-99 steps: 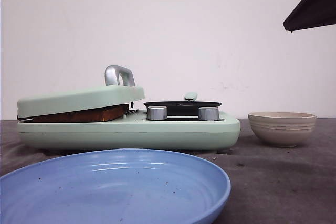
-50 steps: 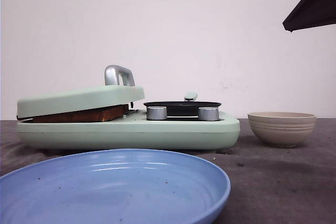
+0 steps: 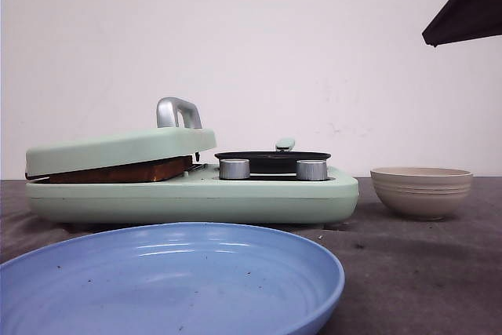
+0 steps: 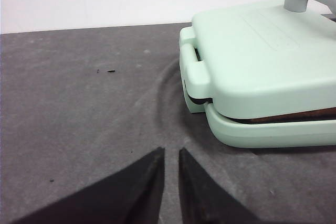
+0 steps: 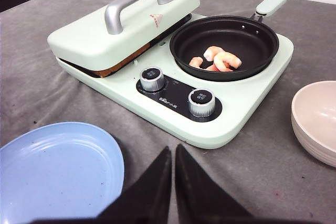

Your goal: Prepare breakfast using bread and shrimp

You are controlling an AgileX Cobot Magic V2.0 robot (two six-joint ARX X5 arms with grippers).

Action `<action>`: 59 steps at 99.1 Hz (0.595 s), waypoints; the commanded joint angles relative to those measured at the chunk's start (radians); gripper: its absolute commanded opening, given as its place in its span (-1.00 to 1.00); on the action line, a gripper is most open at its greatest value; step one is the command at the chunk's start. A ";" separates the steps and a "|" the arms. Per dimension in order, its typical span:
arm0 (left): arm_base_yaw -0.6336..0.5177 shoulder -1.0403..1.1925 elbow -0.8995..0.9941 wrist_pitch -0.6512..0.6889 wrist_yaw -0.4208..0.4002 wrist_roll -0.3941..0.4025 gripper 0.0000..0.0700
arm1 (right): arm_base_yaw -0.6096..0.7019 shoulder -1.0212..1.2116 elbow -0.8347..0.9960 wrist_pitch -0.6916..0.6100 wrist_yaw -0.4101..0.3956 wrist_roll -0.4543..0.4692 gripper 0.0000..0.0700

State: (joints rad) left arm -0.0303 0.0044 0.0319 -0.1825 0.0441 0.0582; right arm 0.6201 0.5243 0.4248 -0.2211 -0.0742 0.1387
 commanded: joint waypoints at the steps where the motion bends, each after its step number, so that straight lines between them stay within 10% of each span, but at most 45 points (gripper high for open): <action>1: 0.000 0.000 -0.018 -0.004 0.001 0.001 -1.00 | 0.007 0.003 0.006 0.011 0.003 0.011 -1.00; 39: 0.000 0.000 -0.018 -0.004 0.001 0.001 -1.00 | -0.021 -0.086 -0.018 0.011 0.016 0.003 -1.00; 59: 0.000 0.000 -0.018 -0.004 0.001 0.001 -1.00 | -0.191 -0.282 -0.224 0.115 0.108 -0.174 -1.00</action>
State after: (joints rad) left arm -0.0303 0.0044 0.0319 -0.1822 0.0441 0.0582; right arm 0.4774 0.2932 0.2691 -0.1349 0.0322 0.0586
